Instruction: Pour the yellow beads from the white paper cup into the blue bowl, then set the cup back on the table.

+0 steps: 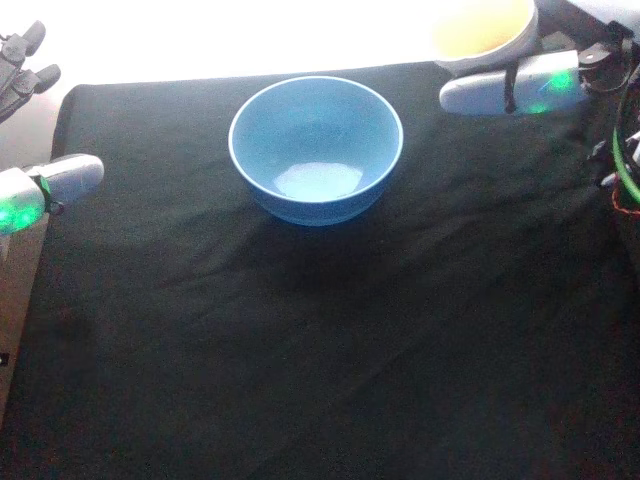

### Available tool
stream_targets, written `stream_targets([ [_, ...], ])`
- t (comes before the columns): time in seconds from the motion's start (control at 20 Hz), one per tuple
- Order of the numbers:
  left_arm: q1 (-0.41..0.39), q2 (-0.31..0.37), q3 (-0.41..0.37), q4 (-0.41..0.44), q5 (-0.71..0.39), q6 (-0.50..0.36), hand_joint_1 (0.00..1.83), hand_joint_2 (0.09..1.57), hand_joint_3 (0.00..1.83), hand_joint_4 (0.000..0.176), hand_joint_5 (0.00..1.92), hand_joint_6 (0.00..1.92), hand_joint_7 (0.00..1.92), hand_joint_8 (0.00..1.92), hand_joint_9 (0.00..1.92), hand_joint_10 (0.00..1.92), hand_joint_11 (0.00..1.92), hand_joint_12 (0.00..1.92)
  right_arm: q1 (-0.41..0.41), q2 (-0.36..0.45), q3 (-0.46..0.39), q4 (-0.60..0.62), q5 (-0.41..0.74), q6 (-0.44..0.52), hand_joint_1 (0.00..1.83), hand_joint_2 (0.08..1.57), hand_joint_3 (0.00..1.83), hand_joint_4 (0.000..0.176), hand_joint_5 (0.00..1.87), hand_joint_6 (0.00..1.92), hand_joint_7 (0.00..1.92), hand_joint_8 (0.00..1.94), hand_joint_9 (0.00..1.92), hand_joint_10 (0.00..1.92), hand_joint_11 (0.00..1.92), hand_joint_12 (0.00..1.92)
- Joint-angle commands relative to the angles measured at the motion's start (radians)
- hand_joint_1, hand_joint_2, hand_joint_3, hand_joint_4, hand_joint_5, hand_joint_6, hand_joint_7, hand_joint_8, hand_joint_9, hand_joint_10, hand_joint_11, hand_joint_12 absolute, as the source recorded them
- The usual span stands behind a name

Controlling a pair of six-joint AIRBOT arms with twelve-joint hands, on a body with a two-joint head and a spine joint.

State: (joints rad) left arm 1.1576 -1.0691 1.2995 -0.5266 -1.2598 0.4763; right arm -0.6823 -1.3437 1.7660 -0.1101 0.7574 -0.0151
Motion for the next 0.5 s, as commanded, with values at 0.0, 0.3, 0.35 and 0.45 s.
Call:
stream_targets([
  [0.0, -0.01, 0.004, 0.007, 0.001, -0.119, -0.008, 0.97, 1.06, 0.0, 0.089, 0.0, 0.0, 0.3, 0.0, 0.11, 0.0, 0.0, 0.19, 0.021, -0.001, 0.012, 0.039, 0.113, 0.013, 0.81, 1.21, 0.0, 0.0, 1.03, 0.01, 1.11, 0.01, 1.17, 0.01, 1.05, 0.38],
  [0.3, -0.018, 0.007, 0.009, 0.011, -0.116, -0.008, 0.98, 1.05, 0.0, 0.122, 0.02, 0.0, 0.32, 0.0, 0.14, 0.0, 0.0, 0.3, 0.068, -0.016, 0.029, -0.03, 0.072, 0.013, 0.83, 1.23, 0.0, 0.0, 1.07, 0.02, 1.14, 0.01, 1.18, 0.01, 1.04, 0.37],
  [0.35, -0.019, 0.008, 0.009, 0.013, -0.116, -0.008, 0.98, 1.05, 0.0, 0.123, 0.02, 0.0, 0.32, 0.0, 0.14, 0.0, 0.0, 0.29, 0.073, -0.019, 0.032, -0.036, 0.069, 0.013, 0.8, 1.24, 0.0, 0.0, 1.05, 0.01, 1.14, 0.01, 1.17, 0.0, 1.04, 0.37],
  [0.45, -0.027, 0.01, 0.01, 0.023, -0.11, -0.009, 0.99, 1.06, 0.0, 0.123, 0.02, 0.0, 0.32, 0.0, 0.14, 0.01, 0.0, 0.27, 0.088, -0.024, 0.036, -0.055, 0.059, 0.013, 0.8, 1.25, 0.01, 0.0, 1.02, 0.0, 1.13, 0.0, 1.14, 0.0, 1.02, 0.36],
])
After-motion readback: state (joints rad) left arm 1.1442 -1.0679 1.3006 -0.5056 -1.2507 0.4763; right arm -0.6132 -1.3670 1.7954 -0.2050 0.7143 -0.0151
